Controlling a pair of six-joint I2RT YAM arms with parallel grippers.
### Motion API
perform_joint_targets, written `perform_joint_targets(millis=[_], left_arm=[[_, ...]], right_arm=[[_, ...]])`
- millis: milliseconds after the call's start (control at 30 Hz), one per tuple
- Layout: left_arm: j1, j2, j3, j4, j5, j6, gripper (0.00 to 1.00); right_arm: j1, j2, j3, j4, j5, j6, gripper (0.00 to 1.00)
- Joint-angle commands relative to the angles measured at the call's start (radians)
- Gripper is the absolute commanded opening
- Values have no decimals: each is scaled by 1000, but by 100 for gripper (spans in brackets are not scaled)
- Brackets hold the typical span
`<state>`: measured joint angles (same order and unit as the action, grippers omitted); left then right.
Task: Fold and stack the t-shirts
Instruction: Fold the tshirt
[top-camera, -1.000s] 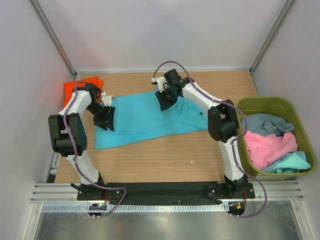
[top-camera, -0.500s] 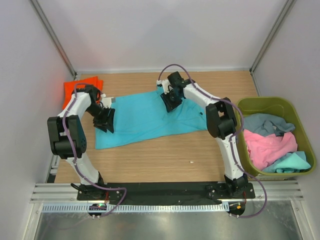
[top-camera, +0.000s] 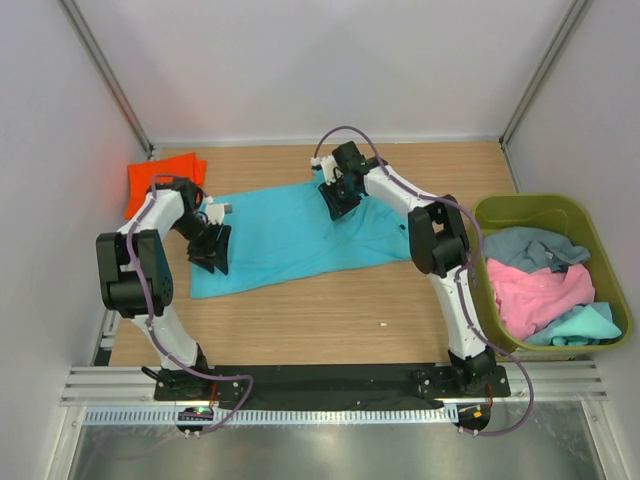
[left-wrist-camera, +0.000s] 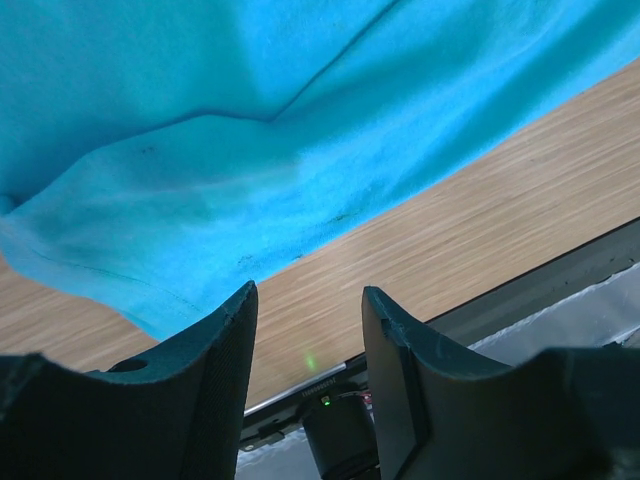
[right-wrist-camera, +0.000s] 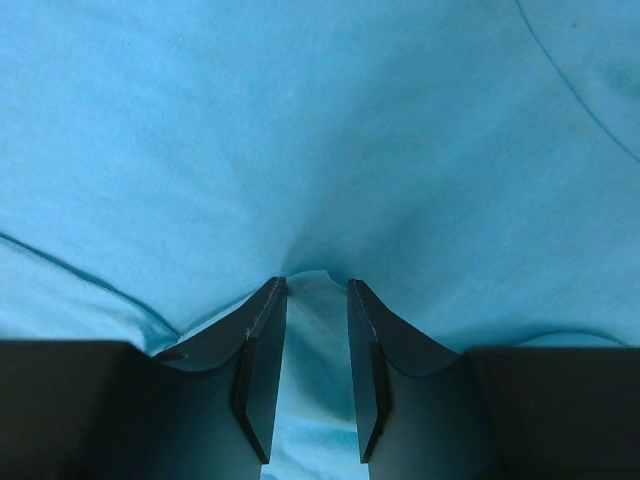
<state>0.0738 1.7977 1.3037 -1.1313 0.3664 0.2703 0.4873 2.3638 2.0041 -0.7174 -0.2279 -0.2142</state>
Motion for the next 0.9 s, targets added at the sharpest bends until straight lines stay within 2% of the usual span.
perform_joint_targets(millis=[0,100,333,433,867], left_arm=[[-3,-12,-30,19,3,18,47],[-2,2,-46,28,-4,21,47],[-2,23,-55,38,-17,23,47],[-3,37,-57,41,-15,21,47],[-2,91,-83,68,-37,21,47]], right_arm=[[4,-1,50,35,18,4,37],[5,9,51,38,18,4,35],[5,11,51,33,16,-1,9],[5,3,51,35,30,-2,3],[14,-28,107,50,65,-11,4]])
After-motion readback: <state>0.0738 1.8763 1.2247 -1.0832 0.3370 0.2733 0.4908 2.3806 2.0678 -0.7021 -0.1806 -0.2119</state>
